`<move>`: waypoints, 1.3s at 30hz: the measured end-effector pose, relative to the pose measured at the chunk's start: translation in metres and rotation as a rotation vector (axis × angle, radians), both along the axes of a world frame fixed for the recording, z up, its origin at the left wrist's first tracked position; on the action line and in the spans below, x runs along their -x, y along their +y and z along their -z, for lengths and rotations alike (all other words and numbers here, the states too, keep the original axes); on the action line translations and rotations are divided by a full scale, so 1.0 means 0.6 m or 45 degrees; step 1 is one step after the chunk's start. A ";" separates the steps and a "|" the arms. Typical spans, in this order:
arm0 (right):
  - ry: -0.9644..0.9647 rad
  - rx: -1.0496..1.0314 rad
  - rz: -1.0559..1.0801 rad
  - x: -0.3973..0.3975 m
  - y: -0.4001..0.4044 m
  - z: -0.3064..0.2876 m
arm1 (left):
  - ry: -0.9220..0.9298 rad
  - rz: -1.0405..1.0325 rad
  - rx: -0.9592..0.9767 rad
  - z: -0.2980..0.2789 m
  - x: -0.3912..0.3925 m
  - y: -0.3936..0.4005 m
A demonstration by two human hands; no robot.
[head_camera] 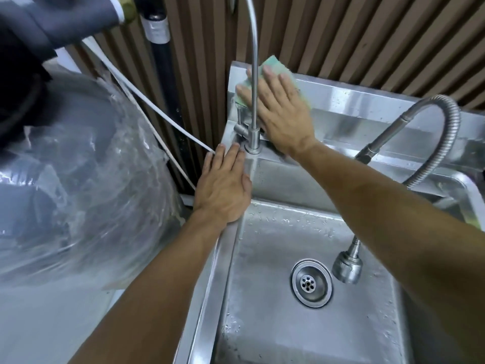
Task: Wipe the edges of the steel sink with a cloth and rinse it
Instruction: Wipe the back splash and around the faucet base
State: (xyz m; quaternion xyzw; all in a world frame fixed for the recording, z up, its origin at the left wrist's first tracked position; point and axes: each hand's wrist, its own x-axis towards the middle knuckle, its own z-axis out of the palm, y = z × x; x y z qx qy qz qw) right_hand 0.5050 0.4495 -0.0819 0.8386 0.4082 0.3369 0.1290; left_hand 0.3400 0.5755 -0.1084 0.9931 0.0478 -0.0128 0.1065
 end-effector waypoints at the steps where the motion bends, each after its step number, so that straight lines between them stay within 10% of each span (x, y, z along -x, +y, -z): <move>1: -0.024 0.062 -0.067 -0.010 0.003 -0.008 | -0.007 0.009 -0.007 0.001 -0.001 0.000; 5: -0.080 0.100 -0.031 -0.014 -0.049 -0.005 | -0.003 0.010 -0.047 0.004 0.003 -0.001; 12: 0.202 -0.917 0.738 0.060 -0.038 0.026 | -0.027 0.029 -0.073 0.008 0.010 -0.001; 19: 0.154 -0.365 0.253 0.021 -0.041 0.023 | -0.008 0.039 -0.099 0.009 0.003 0.000; 27: 0.192 -2.020 0.914 0.024 -0.042 0.001 | -0.035 0.052 -0.122 0.014 0.005 0.003; 30: 0.065 -1.653 0.934 0.023 -0.014 0.013 | -0.049 0.044 -0.140 0.018 0.000 0.000; 34: 0.144 -0.730 0.235 0.042 0.033 0.049 | -0.043 0.043 -0.135 0.020 -0.005 -0.001; 39: 0.080 -0.473 0.361 0.015 -0.068 0.033 | -0.037 0.055 -0.122 0.016 -0.002 0.001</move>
